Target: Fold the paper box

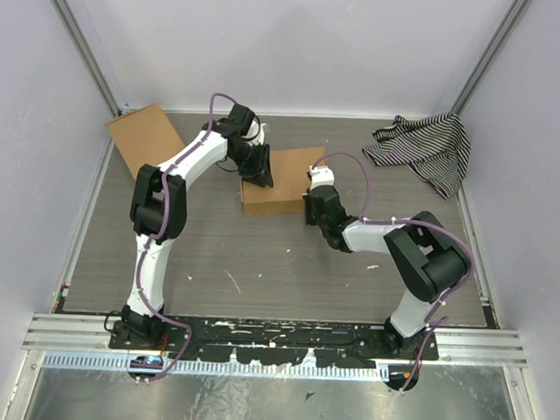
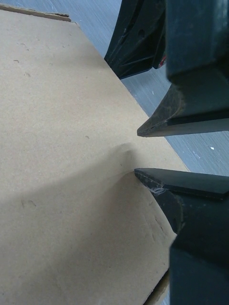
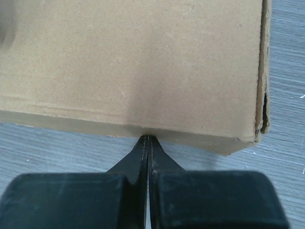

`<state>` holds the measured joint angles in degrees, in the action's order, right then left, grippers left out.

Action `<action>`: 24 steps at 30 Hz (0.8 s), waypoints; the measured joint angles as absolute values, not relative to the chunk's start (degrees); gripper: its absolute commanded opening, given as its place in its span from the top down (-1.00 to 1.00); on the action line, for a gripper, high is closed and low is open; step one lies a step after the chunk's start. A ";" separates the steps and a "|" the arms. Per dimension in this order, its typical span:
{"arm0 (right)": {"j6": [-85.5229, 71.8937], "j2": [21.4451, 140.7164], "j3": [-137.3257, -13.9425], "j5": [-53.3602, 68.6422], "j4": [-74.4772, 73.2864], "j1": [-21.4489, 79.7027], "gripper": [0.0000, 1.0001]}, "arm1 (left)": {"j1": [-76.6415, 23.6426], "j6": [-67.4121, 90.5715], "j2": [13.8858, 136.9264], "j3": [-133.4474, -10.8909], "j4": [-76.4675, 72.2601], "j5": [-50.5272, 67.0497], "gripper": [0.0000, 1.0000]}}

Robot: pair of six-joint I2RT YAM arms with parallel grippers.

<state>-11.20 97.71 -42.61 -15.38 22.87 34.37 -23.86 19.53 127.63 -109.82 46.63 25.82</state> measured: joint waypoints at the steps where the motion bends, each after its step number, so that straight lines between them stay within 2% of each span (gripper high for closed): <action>1: -11.40 98.13 -42.83 -15.49 23.16 34.37 0.98 | -23.86 19.53 127.63 -109.82 46.61 25.82 0.20; 10: -12.38 97.73 -44.23 -13.89 23.09 34.26 0.98 | -24.05 18.61 127.09 -109.84 46.59 25.54 -0.03; 15: -12.40 89.82 -42.74 -11.60 20.82 34.26 0.97 | -24.49 17.98 127.00 -111.48 47.99 24.49 -0.10; 20: -11.94 78.85 -42.54 -14.20 17.41 33.93 0.56 | -24.38 18.06 124.97 -112.71 49.32 21.02 -0.31; 24: -12.01 78.48 -49.10 -14.94 8.58 29.04 0.23 | -23.20 19.38 117.40 -108.53 48.16 17.93 -0.49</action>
<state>-12.01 78.48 -49.10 -14.94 8.58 29.04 -23.20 19.38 117.40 -108.53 48.16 17.93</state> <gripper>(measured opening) 0.280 0.688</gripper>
